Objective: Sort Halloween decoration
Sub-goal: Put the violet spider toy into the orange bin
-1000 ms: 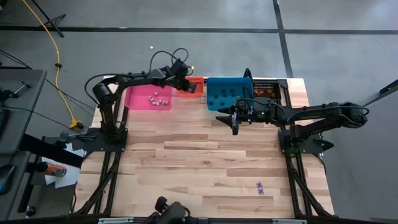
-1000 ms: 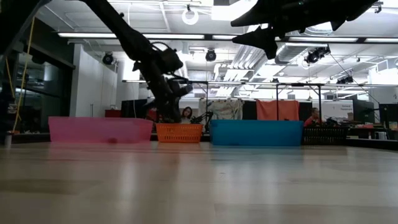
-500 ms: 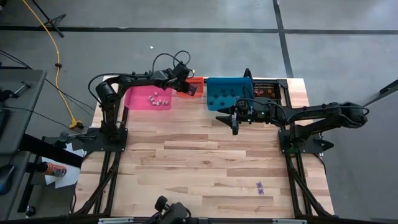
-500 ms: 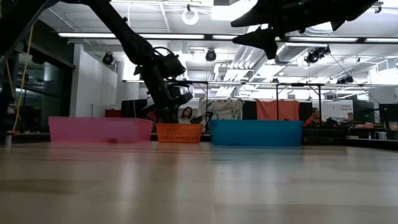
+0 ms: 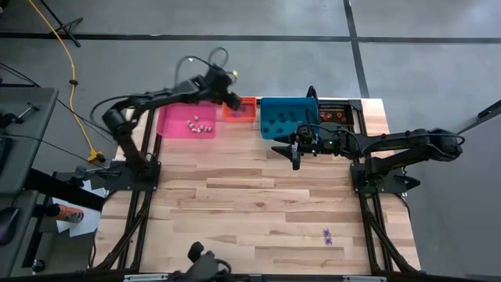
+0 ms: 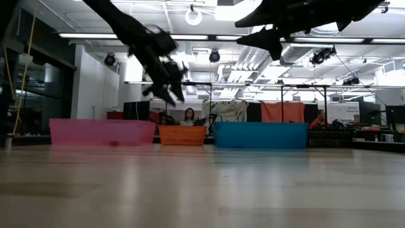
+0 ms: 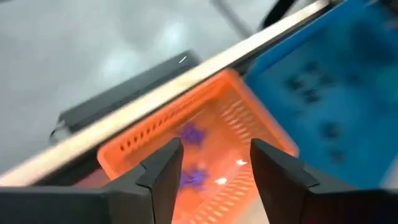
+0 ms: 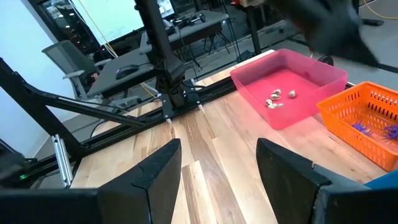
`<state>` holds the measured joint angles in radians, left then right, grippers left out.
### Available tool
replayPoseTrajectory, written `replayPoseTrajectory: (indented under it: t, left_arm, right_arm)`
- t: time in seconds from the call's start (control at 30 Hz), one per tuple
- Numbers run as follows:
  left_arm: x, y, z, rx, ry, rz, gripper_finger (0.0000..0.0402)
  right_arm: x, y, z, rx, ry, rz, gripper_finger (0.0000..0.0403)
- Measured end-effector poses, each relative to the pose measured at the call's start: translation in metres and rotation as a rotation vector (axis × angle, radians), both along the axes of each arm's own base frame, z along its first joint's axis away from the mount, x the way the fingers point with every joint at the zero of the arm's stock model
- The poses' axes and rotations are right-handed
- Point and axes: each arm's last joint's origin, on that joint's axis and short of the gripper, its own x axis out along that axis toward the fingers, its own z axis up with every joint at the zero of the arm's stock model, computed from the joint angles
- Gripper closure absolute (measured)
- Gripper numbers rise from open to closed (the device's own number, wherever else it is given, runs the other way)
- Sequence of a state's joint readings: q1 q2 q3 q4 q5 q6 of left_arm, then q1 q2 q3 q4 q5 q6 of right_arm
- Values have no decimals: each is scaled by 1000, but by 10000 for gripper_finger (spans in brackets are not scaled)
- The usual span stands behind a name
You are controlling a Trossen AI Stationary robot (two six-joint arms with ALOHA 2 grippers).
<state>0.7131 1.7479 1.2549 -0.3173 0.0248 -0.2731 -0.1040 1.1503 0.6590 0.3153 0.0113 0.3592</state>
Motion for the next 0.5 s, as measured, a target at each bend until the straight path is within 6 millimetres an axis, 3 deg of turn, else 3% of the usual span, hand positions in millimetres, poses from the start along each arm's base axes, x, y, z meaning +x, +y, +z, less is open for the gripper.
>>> replayPoseTrajectory:
  t: [0.13, 0.27, 0.4, 0.5]
  left_arm:
    - [-22, -17, 51, 23, -159, -135, 230]
    - [-41, -67, 88, 124, -333, -374, 276]
    - [-60, -130, 91, 268, -493, -577, 370]
    - [-73, -170, 77, 306, -661, -661, 389]
  right_arm:
    - [0, 0, 0, 4, -2, -1, 199]
    - [0, 0, 0, 6, -4, -1, 199]
    - [0, 0, 0, 1, -4, 0, 199]
    - [0, 0, 1, 0, -7, 0, 199]
